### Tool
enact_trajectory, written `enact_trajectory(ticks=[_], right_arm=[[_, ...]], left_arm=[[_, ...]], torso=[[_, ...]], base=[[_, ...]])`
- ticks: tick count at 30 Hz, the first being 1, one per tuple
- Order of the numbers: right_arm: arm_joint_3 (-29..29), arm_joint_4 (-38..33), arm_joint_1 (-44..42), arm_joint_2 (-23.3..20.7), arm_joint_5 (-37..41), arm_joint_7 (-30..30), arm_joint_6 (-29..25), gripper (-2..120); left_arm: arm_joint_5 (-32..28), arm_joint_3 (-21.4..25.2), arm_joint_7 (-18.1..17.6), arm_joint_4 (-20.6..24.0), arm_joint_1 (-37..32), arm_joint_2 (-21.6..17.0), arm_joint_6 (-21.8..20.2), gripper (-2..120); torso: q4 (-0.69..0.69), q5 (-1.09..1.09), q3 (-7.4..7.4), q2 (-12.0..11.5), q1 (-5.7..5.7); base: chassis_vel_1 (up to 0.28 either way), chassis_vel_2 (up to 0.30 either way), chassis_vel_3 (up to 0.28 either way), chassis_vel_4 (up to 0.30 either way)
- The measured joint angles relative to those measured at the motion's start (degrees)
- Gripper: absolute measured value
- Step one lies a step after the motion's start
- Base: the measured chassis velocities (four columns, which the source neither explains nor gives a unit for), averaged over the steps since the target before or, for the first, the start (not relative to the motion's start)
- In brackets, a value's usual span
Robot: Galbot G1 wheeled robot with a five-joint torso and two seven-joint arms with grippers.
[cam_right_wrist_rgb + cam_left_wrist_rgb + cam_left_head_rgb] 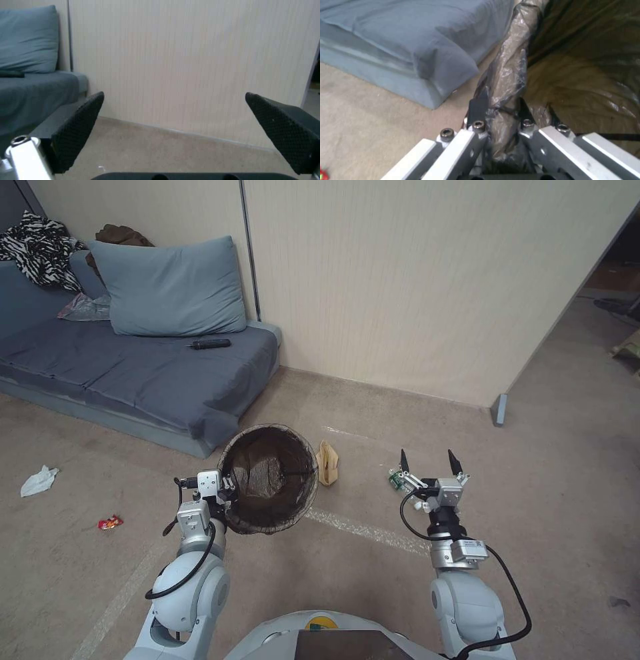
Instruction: Pick up the trash bin, then pick up the garbage from the floor and place it into the trash bin.
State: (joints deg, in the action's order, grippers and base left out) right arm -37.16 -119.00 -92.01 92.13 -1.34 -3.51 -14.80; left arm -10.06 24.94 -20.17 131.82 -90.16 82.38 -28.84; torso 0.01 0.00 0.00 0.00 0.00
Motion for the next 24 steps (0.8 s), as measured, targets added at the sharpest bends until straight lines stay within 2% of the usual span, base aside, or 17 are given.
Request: enact_trajectory(ticks=[10,15,24], right_arm=[[-0.03,0.33,-0.03,0.0,0.05,0.01,-0.13,100],[-0.29,2.81,1.26,0.0,-3.19,0.7,-4.77,100],[-0.25,3.07,1.43,0.0,-4.02,1.68,-4.05,100]], left_arm=[[0.07,-0.02,-0.06,-0.05,-0.01,0.03,0.09,2],[0.05,0.08,-0.08,-0.39,0.17,0.04,0.16,2],[0.03,0.03,-0.11,-0.49,0.31,0.03,0.17,2]], torso=[[-0.01,0.0,0.0,0.0,0.0],[0.0,0.0,0.01,0.0,0.0],[-0.02,0.0,0.0,0.0,0.0]], base=[[-0.117,0.122,0.127,-0.111],[-0.089,0.078,0.074,-0.069],[-0.016,0.01,0.014,-0.011]])
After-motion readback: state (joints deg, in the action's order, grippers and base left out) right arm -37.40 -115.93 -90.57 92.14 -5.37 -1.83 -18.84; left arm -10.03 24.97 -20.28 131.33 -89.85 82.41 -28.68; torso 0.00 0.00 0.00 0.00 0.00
